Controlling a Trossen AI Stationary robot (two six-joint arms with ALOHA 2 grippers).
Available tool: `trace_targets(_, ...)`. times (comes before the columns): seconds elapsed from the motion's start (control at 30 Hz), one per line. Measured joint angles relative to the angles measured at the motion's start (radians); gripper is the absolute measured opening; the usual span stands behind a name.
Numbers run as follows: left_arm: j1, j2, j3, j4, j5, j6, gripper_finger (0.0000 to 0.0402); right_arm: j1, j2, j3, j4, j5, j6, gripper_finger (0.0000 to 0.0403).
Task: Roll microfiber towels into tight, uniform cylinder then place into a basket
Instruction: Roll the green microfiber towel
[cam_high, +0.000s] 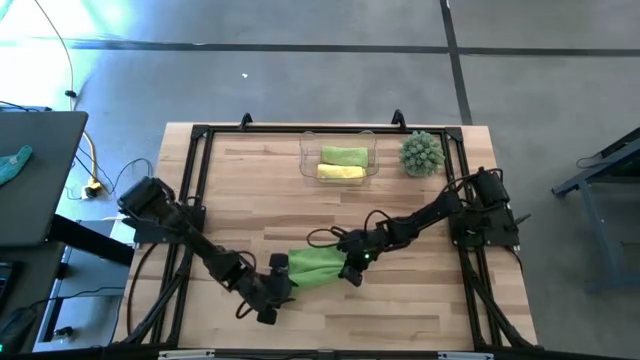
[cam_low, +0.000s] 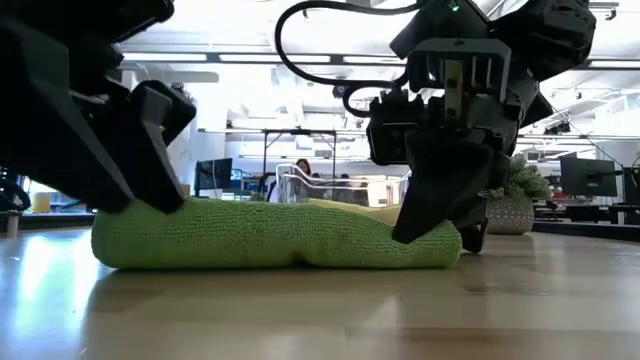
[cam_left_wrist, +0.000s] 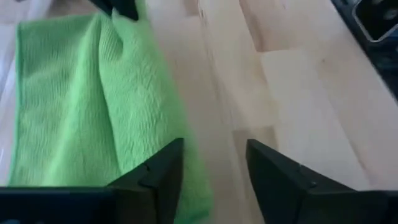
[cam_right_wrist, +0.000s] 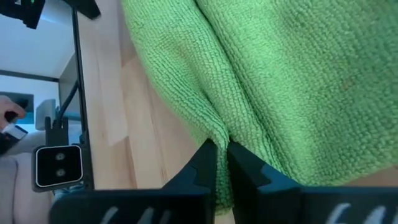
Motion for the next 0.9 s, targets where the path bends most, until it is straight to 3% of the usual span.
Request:
trace_targets(0.3,0.017,0.079,0.032,-0.01,-0.173,0.102,0.0195,-0.001,0.0,0.0,-0.002,-0.003,0.001,0.001)
trace_targets(0.57,0.084,0.119,0.037,-0.054,-0.047,-0.013,0.0187,0.0,-0.007,-0.002,-0.003,-0.002,-0.052,0.0022)
trace_targets(0.9,0.141,0.115,0.04,-0.038,0.163,-0.232,0.0186,-0.002,-0.183,-0.007,-0.128,-0.08,-0.337,0.0132)
